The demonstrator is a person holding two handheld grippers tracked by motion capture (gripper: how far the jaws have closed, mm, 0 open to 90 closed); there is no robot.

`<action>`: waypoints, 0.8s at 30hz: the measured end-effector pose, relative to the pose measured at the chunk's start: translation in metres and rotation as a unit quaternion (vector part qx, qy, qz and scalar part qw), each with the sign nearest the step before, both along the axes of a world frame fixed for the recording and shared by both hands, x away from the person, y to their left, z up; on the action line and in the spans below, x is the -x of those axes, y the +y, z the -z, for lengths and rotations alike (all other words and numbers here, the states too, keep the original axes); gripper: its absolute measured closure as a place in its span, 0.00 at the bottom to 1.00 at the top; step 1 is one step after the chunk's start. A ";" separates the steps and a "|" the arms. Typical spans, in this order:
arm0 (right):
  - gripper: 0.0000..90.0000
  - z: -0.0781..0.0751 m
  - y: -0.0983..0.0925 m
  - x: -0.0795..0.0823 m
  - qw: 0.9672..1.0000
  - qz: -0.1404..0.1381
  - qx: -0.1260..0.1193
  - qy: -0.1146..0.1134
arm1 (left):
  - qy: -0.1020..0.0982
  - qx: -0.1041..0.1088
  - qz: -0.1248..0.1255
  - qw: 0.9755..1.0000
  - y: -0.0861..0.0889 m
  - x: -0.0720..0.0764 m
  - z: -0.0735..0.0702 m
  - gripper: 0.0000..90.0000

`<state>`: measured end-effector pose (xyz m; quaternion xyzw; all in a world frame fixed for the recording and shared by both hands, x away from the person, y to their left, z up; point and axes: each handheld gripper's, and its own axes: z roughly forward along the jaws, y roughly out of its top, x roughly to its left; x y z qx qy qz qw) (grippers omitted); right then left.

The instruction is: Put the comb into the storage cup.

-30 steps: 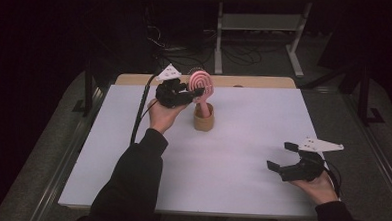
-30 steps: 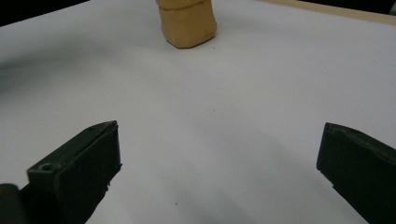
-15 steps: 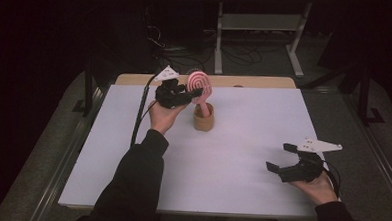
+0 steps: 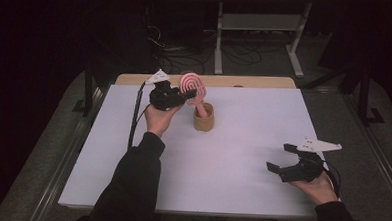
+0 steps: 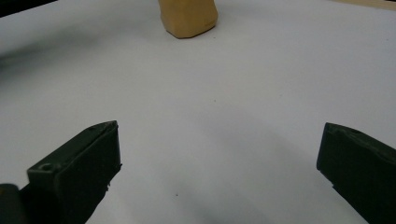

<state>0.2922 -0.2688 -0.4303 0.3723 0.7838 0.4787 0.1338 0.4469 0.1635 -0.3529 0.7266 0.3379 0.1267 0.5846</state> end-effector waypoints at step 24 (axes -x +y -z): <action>0.00 0.001 0.000 -0.001 1.000 0.000 0.012 -0.001 | -0.003 0.023 -0.027 0.999 0.039 0.011 0.015 0.53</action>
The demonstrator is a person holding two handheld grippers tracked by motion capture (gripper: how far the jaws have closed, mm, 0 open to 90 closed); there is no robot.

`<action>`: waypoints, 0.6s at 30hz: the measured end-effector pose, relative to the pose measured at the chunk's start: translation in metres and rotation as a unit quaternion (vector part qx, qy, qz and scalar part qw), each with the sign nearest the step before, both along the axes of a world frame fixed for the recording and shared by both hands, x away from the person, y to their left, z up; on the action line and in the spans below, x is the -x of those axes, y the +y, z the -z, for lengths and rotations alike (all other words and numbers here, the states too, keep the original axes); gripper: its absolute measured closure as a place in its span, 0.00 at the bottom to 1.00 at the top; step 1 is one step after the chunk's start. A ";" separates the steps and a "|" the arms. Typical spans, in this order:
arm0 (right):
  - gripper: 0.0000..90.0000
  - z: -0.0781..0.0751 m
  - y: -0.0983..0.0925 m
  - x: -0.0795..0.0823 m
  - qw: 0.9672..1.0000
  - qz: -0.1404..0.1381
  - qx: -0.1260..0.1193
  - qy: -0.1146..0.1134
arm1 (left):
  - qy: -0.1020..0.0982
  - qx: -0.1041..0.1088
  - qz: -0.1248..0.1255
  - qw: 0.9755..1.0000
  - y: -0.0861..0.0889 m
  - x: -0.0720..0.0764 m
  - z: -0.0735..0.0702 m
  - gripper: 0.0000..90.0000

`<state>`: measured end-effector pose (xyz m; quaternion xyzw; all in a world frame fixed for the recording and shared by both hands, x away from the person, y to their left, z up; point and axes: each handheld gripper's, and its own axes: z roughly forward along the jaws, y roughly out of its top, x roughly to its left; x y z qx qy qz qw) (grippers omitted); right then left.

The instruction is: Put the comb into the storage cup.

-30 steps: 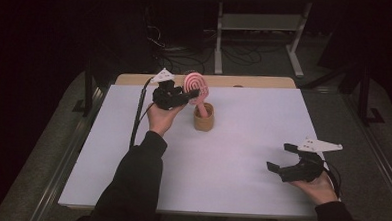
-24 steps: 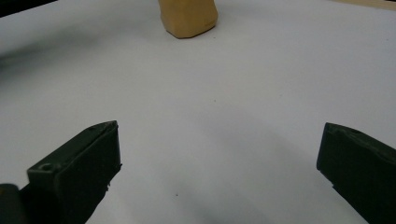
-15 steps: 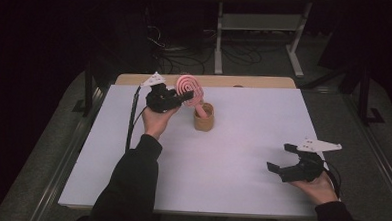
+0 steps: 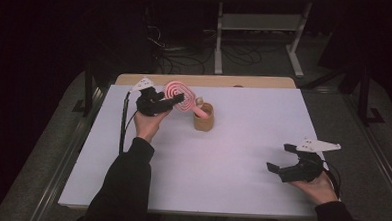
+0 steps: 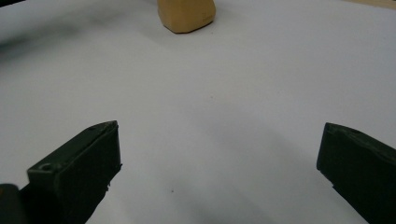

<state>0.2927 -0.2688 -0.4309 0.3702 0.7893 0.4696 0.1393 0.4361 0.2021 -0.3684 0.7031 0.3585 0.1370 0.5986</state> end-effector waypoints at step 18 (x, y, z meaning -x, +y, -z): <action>0.00 -0.001 0.000 0.000 1.000 0.002 -0.001 -0.001 | 0.001 0.016 0.023 1.000 0.034 0.011 -0.003 0.00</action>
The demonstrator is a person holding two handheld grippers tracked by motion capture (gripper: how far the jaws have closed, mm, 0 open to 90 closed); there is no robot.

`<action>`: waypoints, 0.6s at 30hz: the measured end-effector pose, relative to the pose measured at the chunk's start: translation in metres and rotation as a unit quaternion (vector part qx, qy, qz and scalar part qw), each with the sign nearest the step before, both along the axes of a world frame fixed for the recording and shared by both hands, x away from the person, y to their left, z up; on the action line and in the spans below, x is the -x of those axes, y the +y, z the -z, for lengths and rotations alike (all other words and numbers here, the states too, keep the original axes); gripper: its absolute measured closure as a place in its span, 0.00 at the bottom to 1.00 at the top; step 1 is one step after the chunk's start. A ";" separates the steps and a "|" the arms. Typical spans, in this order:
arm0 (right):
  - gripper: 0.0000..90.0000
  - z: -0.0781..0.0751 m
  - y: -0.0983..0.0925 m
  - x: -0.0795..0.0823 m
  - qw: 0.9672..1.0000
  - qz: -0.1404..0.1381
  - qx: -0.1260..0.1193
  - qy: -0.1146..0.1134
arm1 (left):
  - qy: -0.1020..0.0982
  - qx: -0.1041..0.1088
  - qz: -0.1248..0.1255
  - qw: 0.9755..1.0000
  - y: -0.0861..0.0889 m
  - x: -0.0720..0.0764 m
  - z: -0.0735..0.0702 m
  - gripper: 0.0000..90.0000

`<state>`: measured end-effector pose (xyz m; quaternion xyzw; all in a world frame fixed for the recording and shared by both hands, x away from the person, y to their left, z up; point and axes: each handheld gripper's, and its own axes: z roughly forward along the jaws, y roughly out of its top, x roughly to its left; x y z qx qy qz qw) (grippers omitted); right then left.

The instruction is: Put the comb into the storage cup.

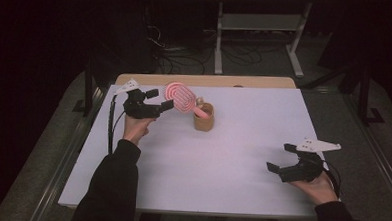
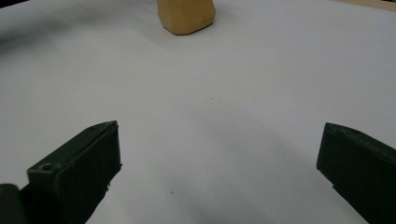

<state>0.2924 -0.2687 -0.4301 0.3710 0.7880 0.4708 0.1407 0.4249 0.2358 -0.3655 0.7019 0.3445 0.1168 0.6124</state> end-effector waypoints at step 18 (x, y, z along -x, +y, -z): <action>0.00 0.000 0.001 0.000 1.000 0.000 0.003 -0.002 | -0.024 -0.052 0.004 0.998 0.025 0.021 0.001 0.00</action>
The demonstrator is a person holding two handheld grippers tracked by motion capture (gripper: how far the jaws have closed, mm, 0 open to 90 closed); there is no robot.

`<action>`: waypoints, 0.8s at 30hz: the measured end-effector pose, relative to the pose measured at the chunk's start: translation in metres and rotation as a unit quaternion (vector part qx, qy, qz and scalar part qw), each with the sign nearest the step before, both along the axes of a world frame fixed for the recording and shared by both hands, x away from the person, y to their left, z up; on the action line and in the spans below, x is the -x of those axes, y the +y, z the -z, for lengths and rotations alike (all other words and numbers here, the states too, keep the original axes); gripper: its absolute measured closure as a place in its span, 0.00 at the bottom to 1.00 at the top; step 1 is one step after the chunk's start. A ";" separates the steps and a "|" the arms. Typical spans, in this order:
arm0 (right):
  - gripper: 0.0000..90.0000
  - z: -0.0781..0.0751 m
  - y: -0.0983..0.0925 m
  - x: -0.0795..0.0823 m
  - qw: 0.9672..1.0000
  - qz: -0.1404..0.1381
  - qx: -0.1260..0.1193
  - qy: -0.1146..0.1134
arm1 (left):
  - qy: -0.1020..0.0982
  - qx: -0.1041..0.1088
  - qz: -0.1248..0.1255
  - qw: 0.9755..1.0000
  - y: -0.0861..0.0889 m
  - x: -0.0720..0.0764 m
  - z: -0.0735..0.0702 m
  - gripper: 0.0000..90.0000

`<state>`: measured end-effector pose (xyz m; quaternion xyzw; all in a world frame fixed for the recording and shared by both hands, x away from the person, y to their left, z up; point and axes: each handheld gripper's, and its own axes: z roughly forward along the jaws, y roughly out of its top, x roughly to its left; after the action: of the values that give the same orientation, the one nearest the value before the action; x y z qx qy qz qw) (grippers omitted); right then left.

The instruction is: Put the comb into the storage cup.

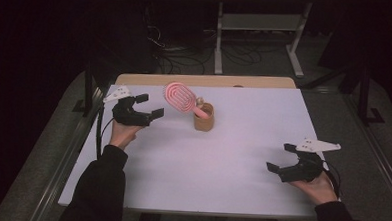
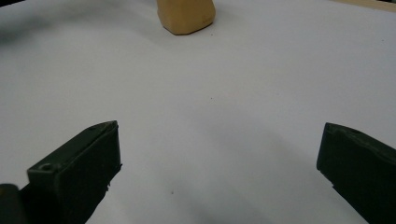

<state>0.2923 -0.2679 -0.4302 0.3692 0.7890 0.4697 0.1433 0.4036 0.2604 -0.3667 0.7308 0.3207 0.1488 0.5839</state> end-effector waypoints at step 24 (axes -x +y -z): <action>0.00 0.002 0.002 0.000 1.000 -0.002 0.006 0.004 | 0.010 -0.001 -0.010 1.000 0.031 0.020 0.018 0.00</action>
<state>0.2921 -0.2659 -0.4318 0.3682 0.7933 0.4636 0.1418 0.3833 0.2912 -0.3850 0.7299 0.3332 0.1477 0.5783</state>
